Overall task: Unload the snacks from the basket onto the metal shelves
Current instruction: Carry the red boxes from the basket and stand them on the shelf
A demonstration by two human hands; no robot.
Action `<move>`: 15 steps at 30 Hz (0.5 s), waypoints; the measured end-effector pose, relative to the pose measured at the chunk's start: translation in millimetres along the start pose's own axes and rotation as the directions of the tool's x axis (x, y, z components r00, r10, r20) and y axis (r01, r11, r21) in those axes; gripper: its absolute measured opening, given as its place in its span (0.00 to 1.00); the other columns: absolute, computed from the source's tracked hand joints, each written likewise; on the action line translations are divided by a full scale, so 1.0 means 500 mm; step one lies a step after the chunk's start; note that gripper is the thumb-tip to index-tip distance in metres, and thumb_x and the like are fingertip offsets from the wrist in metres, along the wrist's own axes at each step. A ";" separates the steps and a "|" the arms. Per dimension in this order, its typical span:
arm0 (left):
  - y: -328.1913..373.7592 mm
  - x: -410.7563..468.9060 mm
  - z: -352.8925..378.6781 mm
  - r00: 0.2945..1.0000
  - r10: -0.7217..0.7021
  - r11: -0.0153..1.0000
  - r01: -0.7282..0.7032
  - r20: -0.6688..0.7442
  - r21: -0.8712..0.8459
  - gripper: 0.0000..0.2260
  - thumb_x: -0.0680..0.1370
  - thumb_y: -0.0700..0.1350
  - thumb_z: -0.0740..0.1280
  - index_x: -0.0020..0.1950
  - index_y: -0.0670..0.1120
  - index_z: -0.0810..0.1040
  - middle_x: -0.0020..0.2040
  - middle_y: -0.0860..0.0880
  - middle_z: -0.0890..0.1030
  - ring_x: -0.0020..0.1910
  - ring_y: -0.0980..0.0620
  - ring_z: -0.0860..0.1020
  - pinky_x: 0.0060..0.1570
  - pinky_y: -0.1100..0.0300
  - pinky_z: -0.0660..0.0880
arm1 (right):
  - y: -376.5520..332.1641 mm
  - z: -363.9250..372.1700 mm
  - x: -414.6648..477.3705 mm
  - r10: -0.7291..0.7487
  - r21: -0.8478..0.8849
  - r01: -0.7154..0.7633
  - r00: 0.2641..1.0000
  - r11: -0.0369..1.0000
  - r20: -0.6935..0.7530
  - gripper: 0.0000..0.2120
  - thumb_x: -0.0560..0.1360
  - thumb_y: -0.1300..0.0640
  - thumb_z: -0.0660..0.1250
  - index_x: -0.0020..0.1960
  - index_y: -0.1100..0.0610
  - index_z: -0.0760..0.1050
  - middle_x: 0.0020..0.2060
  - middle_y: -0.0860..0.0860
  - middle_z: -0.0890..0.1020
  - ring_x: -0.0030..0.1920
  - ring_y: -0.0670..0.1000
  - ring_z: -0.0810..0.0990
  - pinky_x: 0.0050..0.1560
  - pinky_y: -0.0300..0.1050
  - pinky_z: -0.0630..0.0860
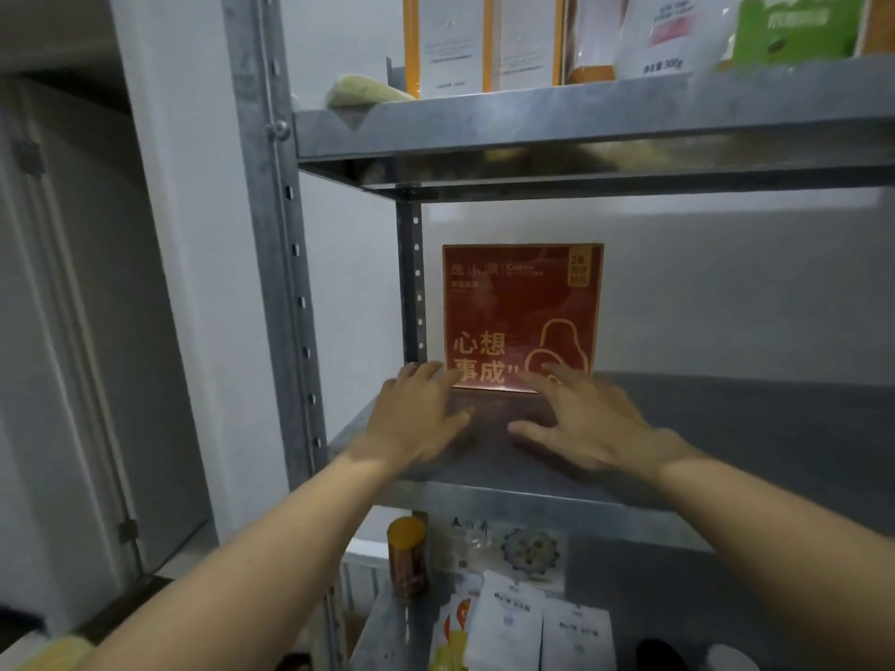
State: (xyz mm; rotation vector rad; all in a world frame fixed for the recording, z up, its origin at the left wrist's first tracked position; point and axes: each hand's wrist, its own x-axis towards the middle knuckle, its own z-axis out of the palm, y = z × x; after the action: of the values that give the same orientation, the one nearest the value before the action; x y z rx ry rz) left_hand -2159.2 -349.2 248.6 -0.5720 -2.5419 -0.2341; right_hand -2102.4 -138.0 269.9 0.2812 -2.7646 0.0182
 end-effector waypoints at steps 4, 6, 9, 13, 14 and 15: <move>0.018 -0.085 -0.065 0.995 -0.102 0.993 0.101 0.018 0.059 0.26 0.79 0.61 0.60 0.75 0.55 0.64 0.76 0.50 0.65 0.73 0.44 0.65 0.68 0.47 0.65 | -0.039 -0.022 -0.059 -0.048 0.078 0.052 0.998 0.996 -0.052 0.34 0.76 0.32 0.56 0.77 0.44 0.55 0.77 0.51 0.59 0.75 0.56 0.61 0.71 0.53 0.62; 0.026 -0.141 -0.094 0.991 -0.136 0.985 0.134 0.009 0.105 0.27 0.78 0.61 0.59 0.75 0.54 0.64 0.76 0.49 0.64 0.73 0.44 0.65 0.68 0.47 0.65 | -0.056 -0.022 -0.087 -0.083 0.117 0.091 0.994 0.989 -0.071 0.34 0.76 0.31 0.56 0.77 0.43 0.55 0.78 0.50 0.58 0.76 0.55 0.60 0.72 0.52 0.61; 0.028 -0.242 -0.125 0.982 -0.187 0.970 0.184 0.008 0.160 0.27 0.78 0.61 0.59 0.75 0.53 0.64 0.77 0.47 0.64 0.73 0.44 0.64 0.69 0.46 0.64 | -0.093 -0.010 -0.130 -0.150 0.174 0.165 0.984 0.971 -0.094 0.35 0.75 0.30 0.55 0.77 0.43 0.55 0.77 0.48 0.57 0.75 0.55 0.59 0.72 0.53 0.63; 0.005 -0.373 -0.168 0.960 -0.277 0.922 0.276 -0.037 0.272 0.27 0.78 0.62 0.58 0.76 0.54 0.63 0.77 0.46 0.62 0.74 0.43 0.62 0.70 0.46 0.61 | -0.185 0.004 -0.181 -0.212 0.127 0.225 0.971 0.966 -0.112 0.37 0.75 0.29 0.52 0.79 0.44 0.50 0.78 0.56 0.57 0.76 0.57 0.57 0.72 0.54 0.60; -0.005 -0.406 -0.181 0.951 -0.306 0.905 0.308 -0.056 0.293 0.28 0.78 0.63 0.57 0.76 0.54 0.61 0.78 0.46 0.60 0.75 0.43 0.60 0.71 0.45 0.61 | -0.214 0.006 -0.191 -0.238 0.126 0.252 0.964 0.960 -0.118 0.38 0.75 0.28 0.50 0.79 0.44 0.49 0.78 0.57 0.56 0.77 0.57 0.56 0.73 0.55 0.59; -0.016 -0.438 -0.195 0.939 -0.336 0.887 0.342 -0.073 0.311 0.29 0.78 0.64 0.57 0.77 0.55 0.59 0.79 0.46 0.59 0.76 0.42 0.58 0.72 0.44 0.59 | -0.244 0.007 -0.201 -0.269 0.122 0.286 0.953 0.950 -0.137 0.40 0.73 0.26 0.47 0.79 0.44 0.49 0.78 0.58 0.56 0.77 0.58 0.55 0.73 0.56 0.59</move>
State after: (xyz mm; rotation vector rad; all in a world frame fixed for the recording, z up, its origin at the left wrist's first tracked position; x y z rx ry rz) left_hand -1948.6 -459.8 216.5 0.0041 -2.5744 0.0548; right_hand -1987.7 -238.4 228.4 0.6828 -2.5848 0.1529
